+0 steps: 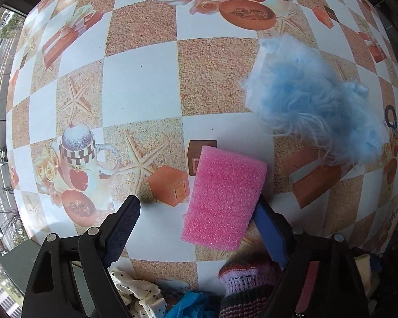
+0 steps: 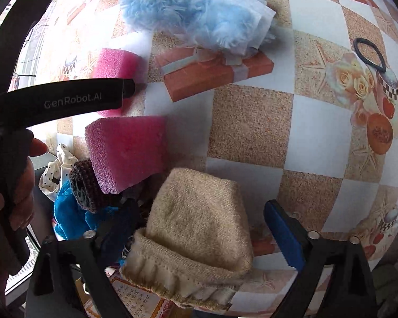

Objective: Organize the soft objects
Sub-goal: 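Reach the left tool to the pink sponge while the right tool reaches the beige knitted sock, then close the left tool on the pink sponge while the right tool closes on the beige sock, then carry the pink sponge in the left tool and beige sock in the right tool over the white box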

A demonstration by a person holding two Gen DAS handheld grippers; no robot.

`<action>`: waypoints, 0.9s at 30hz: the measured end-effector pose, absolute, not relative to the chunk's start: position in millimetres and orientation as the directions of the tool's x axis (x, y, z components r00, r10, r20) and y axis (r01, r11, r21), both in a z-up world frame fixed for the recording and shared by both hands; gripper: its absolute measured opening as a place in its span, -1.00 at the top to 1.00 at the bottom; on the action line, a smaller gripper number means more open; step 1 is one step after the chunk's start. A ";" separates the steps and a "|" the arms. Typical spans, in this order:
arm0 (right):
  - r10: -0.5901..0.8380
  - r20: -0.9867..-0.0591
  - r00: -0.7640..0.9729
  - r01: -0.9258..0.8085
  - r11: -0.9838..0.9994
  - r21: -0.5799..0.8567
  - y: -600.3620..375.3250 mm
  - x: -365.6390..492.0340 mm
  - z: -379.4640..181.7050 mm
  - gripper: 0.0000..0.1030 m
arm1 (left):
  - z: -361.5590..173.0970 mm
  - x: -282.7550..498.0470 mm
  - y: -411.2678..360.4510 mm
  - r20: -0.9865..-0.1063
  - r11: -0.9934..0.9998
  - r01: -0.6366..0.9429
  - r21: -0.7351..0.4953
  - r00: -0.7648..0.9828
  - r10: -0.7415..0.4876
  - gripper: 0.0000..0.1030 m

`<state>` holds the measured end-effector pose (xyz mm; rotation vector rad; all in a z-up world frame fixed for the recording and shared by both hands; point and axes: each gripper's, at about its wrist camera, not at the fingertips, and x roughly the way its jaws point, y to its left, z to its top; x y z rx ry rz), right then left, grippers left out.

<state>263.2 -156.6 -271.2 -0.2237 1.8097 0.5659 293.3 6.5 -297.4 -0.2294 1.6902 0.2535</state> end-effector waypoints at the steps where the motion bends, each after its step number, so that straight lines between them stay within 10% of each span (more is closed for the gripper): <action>1: 0.137 -0.935 -0.327 -0.415 0.868 0.272 -160.4 263.7 -272.7 -0.40 | -297.4 294.5 5.8 -0.991 0.954 -0.298 0.018 -0.129 -0.022 -0.53; 4: 0.163 -0.928 -0.335 -0.385 0.875 0.293 -171.5 265.4 -273.4 0.04 | -291.8 297.8 3.7 -0.993 0.954 -0.299 -0.014 -0.104 -0.047 0.13; 9: 0.245 -0.920 -0.306 -0.327 0.880 0.343 -195.6 268.2 -257.4 0.34 | -265.3 295.4 0.5 -0.996 0.949 -0.309 -0.058 -0.045 -0.075 0.12; 27: 0.344 -0.927 -0.147 -0.268 0.889 0.372 -224.1 260.2 -181.9 0.35 | -161.8 194.4 -6.5 -0.988 0.962 -0.269 -0.040 0.153 0.001 0.12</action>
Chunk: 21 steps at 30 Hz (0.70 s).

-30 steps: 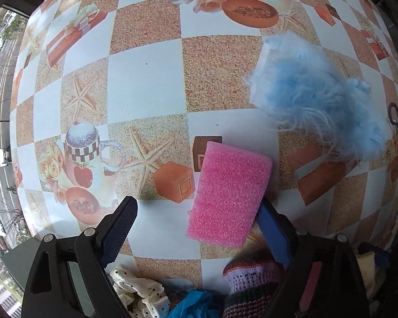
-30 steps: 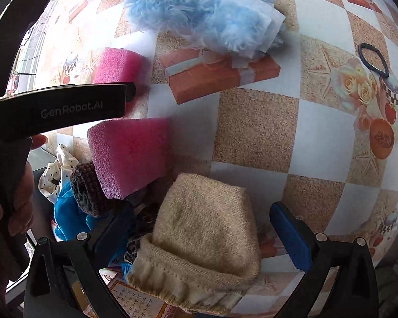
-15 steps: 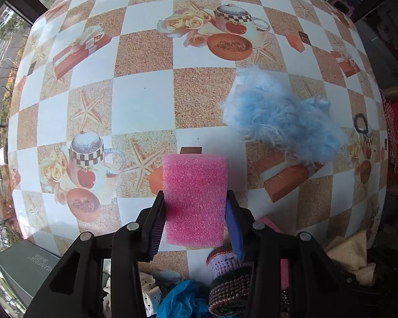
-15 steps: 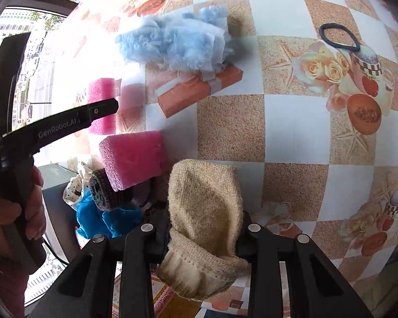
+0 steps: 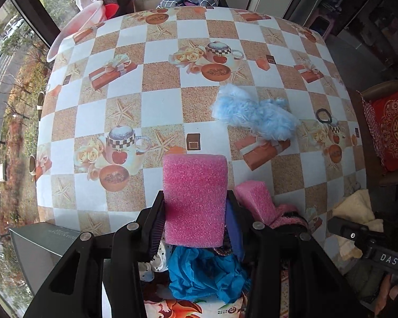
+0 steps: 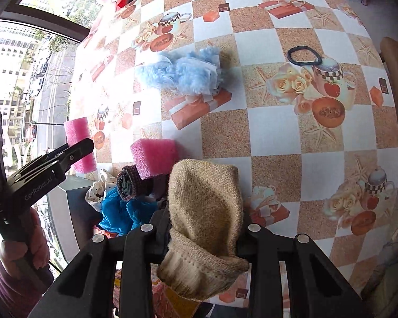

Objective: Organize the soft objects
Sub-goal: 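Carry the pink sponge in the left tool and beige sock in the right tool over the white box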

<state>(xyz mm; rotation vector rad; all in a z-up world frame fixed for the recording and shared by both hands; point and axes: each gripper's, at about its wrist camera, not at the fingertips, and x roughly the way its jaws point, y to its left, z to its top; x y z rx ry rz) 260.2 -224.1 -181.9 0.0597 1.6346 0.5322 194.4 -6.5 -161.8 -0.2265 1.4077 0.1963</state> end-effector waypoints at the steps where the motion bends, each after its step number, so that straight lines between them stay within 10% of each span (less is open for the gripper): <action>1: 0.346 -0.927 -0.144 -0.265 0.889 0.373 -225.9 255.8 -178.4 0.35 | -156.1 186.7 -8.6 -0.988 0.964 -0.263 -0.041 0.156 0.001 0.12; 21: 0.333 -0.943 -0.011 -0.179 0.927 0.330 -276.2 131.0 -119.3 0.35 | -113.2 48.0 -42.8 -0.969 0.977 -0.181 -0.112 0.237 -0.067 0.11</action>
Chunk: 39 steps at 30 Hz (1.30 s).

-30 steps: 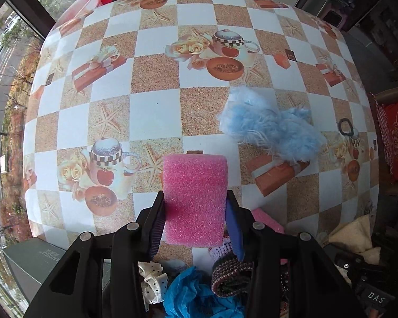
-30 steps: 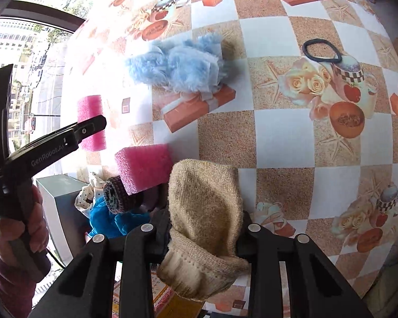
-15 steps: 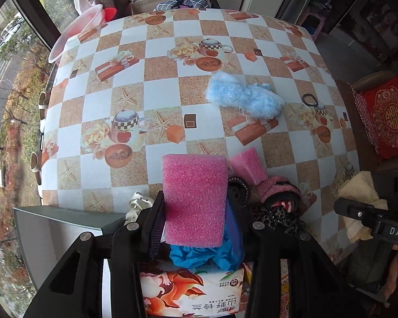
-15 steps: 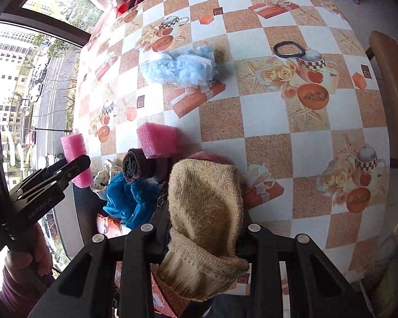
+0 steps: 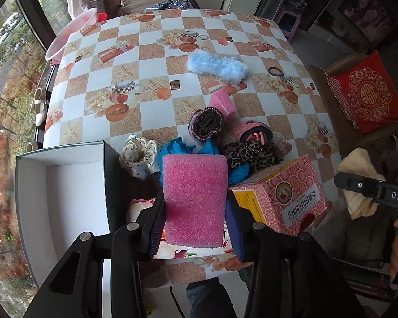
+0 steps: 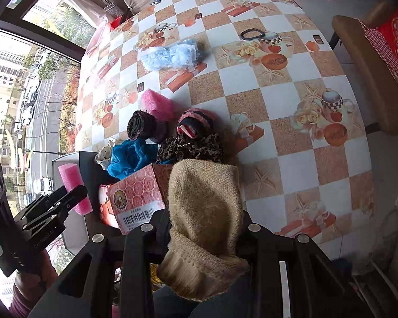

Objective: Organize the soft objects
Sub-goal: 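Carry the pink sponge in the left tool and beige sock in the right tool over the white box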

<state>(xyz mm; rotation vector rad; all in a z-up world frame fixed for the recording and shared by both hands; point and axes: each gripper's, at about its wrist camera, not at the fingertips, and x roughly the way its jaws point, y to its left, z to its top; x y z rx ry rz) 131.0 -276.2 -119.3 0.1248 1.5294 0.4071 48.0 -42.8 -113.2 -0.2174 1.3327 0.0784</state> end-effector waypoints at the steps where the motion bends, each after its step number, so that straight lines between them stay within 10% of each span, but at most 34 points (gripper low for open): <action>1: 0.332 -0.943 -0.010 -0.188 0.926 0.328 -275.6 124.8 -116.6 0.35 | -111.2 41.6 -43.4 -0.968 0.976 -0.183 -0.116 0.241 -0.070 0.11; 39: 0.449 -0.879 -0.164 -0.699 0.576 0.425 -96.7 -2.4 -72.4 0.35 | -58.8 -145.3 37.3 -0.937 0.737 -0.674 -0.043 0.283 0.205 0.11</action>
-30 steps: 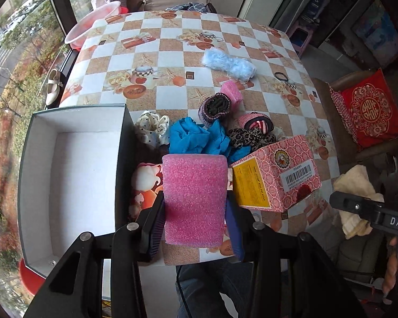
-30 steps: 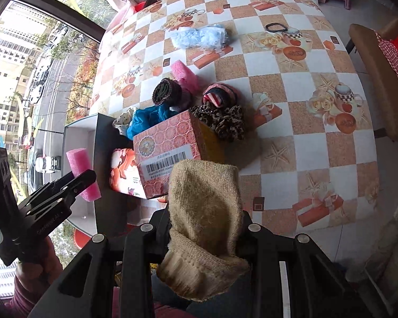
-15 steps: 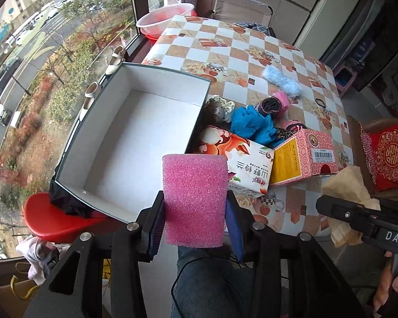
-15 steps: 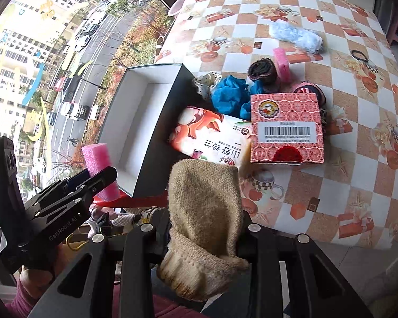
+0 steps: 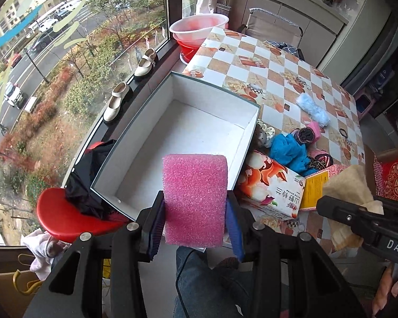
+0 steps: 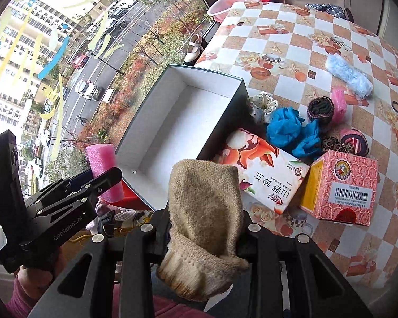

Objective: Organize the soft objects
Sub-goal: 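Carry the pink sponge in the left tool and beige sock in the right tool over the white box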

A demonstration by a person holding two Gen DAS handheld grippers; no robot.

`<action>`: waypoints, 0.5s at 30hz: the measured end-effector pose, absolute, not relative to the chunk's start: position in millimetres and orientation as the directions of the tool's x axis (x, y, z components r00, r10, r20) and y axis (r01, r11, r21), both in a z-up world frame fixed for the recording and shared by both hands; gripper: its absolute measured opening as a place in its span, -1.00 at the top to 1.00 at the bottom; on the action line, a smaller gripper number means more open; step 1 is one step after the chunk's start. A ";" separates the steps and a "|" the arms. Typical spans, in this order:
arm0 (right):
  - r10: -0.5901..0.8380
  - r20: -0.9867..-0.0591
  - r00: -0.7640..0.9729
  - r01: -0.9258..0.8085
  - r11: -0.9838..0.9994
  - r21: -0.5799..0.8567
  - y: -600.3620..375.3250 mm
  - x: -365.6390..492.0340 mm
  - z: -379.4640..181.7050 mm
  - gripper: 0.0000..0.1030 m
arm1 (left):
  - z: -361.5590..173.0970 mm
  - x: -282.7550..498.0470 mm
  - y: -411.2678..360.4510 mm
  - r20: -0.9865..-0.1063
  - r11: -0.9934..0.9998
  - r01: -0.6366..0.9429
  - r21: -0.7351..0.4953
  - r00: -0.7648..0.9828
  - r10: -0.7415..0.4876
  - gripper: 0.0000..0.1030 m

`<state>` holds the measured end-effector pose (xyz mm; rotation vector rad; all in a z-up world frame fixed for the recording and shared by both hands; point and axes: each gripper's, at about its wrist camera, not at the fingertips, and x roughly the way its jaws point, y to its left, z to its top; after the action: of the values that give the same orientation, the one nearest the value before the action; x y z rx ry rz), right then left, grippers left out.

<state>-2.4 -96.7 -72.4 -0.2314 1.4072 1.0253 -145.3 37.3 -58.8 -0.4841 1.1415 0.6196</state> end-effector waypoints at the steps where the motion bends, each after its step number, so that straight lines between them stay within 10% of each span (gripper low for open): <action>1: 0.451 -0.878 -0.163 -0.701 0.573 0.425 -91.1 -1.6 -71.9 0.35 | -57.1 -144.2 41.7 -0.935 0.741 -0.671 -0.039 0.287 0.210 0.11; 15: 0.414 -0.891 -0.189 -0.753 0.522 0.402 -14.6 -3.9 -70.6 0.35 | -63.1 -134.8 94.1 -0.938 0.757 -0.652 -0.032 0.282 0.203 0.11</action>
<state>-3.9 -14.6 -70.6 -0.3182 1.4064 1.0779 -134.8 94.1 -63.1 -0.4576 1.1519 0.6004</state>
